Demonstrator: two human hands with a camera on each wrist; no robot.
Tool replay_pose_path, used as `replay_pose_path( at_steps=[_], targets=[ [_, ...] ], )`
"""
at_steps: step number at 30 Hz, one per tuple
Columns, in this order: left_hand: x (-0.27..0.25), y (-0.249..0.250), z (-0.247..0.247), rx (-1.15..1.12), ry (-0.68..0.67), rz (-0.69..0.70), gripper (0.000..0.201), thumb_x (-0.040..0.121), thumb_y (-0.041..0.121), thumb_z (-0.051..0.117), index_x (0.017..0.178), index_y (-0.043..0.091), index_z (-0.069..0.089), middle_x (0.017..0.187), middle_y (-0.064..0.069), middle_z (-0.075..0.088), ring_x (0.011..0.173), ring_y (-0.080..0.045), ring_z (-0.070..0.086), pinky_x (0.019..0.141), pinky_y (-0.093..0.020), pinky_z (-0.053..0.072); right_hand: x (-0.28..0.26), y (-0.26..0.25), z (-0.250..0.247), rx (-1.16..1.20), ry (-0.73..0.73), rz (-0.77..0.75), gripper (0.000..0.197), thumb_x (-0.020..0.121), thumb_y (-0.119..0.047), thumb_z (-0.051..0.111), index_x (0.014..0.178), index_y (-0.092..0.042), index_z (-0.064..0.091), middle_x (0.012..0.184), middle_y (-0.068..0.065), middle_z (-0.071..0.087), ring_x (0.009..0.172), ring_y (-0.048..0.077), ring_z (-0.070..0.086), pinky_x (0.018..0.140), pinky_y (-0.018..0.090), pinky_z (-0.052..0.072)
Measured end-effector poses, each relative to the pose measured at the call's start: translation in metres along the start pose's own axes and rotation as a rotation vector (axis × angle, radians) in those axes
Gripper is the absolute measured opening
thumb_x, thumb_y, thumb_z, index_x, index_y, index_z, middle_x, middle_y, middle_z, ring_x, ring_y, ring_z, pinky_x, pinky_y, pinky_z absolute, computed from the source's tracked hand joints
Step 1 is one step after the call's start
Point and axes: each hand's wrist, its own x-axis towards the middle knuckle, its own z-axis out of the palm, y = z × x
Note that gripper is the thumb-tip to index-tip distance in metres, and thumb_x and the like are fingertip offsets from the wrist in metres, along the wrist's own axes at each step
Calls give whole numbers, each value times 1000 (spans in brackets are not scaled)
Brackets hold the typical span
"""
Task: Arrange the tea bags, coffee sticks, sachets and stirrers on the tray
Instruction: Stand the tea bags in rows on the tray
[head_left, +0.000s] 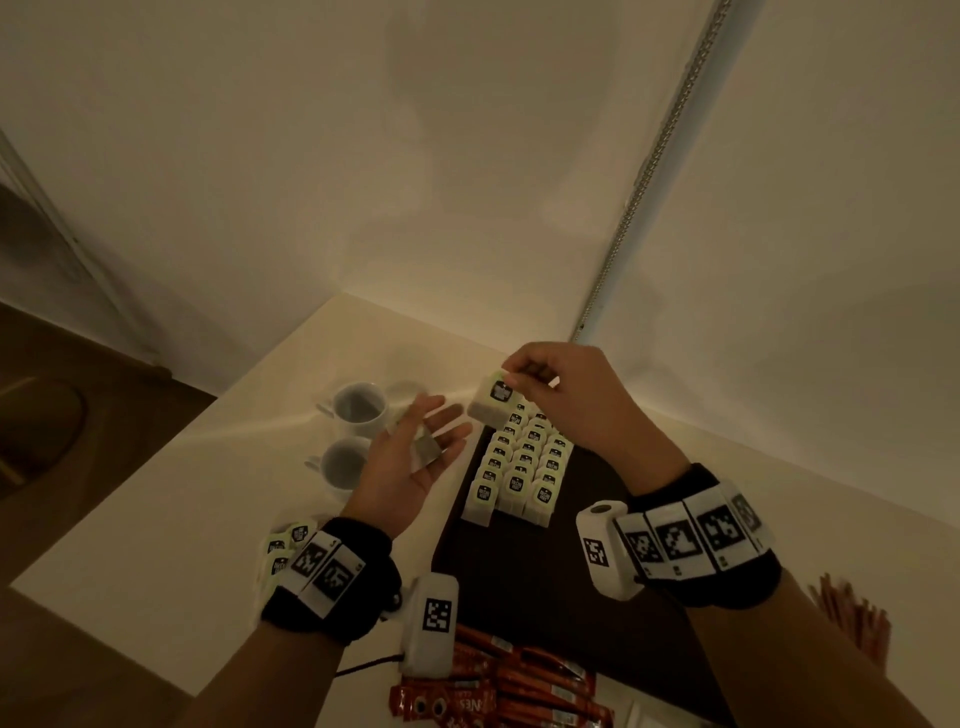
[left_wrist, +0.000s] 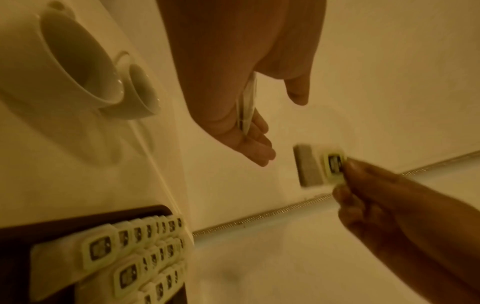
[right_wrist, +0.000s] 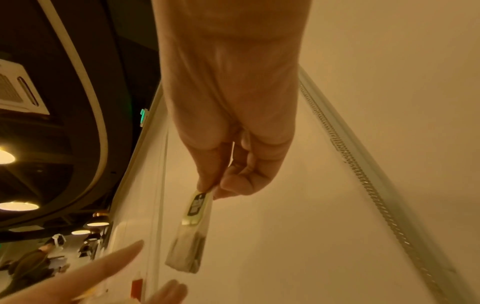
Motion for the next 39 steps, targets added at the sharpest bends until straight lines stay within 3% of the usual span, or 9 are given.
replay_pose_path(
  at_steps=[6,12,14,20,26,29,32,35,39],
  targets=[
    [5,15,-25,-7,-9,-134,57,96,55,31,114,8,57,109,-13,71,95,-30,69,77,-34,59,-34,59,30,-110,-278,259,16,93,-15,56,104,-10,66,95,-1,62,79,5,53,72,10,43],
    [3,19,-31,12,8,-150,55,97,53,31,110,8,60,106,-13,71,94,-30,69,80,-35,57,-60,111,78,-127,-569,433,22,93,-18,55,112,-8,61,116,8,62,97,13,54,88,23,45],
    [3,18,-33,17,10,-162,56,97,53,30,109,8,60,108,-14,71,94,-31,69,83,-38,55,-63,121,89,-146,-561,434,22,92,-17,57,110,-6,62,115,10,62,97,13,54,90,25,45],
    [3,17,-40,23,19,-186,56,97,53,29,112,8,60,111,-15,69,96,-32,69,78,-36,58,-55,141,108,-159,-315,503,15,90,-9,59,102,-5,65,108,11,64,99,19,58,84,24,45],
    [2,17,-41,22,9,-192,60,96,55,27,113,7,59,112,-16,69,96,-31,68,79,-36,57,-47,151,120,-152,-268,527,13,89,-5,59,99,-1,66,107,14,64,97,20,58,78,22,44],
    [1,18,-40,42,0,-223,67,95,59,23,113,6,59,112,-16,69,96,-30,68,80,-36,56,-44,154,123,-138,-253,553,8,88,-8,60,94,-8,64,105,11,64,100,22,60,82,27,47],
    [2,17,-39,84,-21,-272,77,91,66,20,119,5,58,118,-18,66,99,-30,68,81,-36,56,-36,138,119,-93,-116,455,7,88,-20,62,93,-14,62,99,6,59,89,16,57,76,25,44],
    [1,17,-33,187,-71,-297,83,89,69,18,118,3,59,115,-19,67,98,-28,69,80,-34,56,-20,89,104,177,103,155,11,89,-25,61,97,-19,66,94,-3,55,84,9,53,77,19,42],
    [-2,14,-15,318,-146,-220,70,90,64,21,110,13,63,106,-12,72,97,-22,69,93,-41,51,-7,31,92,191,-16,-157,19,81,-24,69,100,-20,70,96,-4,53,97,12,52,87,20,40]
  ],
)
